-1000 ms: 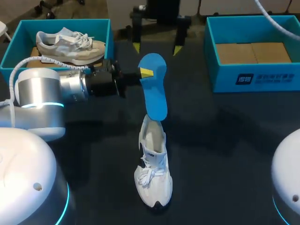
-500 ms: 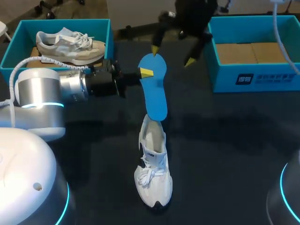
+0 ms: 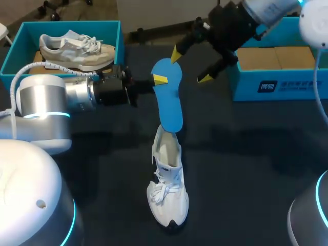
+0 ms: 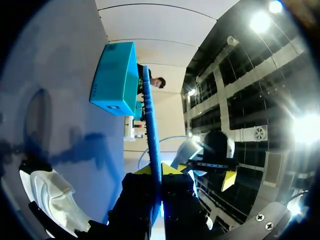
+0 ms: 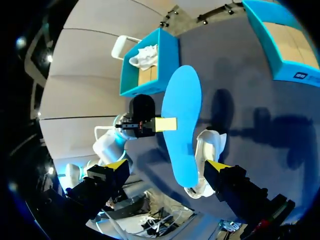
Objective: Take the shoe out of the shoebox, open the shoe tongue, remove and reinsert the insole, then place the shoe into the shoebox
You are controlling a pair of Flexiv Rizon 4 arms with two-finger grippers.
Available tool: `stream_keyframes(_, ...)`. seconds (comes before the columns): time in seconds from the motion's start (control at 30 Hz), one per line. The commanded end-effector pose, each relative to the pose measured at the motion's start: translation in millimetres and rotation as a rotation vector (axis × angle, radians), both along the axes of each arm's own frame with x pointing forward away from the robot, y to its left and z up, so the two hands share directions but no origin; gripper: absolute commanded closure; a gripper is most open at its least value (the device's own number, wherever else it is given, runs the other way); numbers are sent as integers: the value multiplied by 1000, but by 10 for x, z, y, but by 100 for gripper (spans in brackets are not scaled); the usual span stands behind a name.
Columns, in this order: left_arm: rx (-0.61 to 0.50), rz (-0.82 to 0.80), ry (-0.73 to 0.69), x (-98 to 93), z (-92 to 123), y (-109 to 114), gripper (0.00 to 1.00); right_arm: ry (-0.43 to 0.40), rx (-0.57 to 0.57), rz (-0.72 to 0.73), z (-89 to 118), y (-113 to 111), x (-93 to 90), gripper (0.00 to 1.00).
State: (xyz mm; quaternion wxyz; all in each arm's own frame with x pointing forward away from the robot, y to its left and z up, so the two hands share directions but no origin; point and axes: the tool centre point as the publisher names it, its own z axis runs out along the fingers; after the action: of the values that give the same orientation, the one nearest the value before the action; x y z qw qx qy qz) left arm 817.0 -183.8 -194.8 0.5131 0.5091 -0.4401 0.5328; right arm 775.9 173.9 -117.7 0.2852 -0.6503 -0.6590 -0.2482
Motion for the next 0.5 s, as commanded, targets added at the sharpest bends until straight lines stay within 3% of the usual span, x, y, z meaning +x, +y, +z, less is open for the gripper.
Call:
stream_keyframes(0.03,1,0,0,1,-3,-3,100,4,238,-12,-83,-58,-14,0)
stream_keyframes(0.27,1,0,0,1,-3,-3,100,-39,313,16,-213,-64,49,0)
stream_keyframes(0.5,1,0,0,1,-3,-3,100,-28,355,18,-335,-40,138,0)
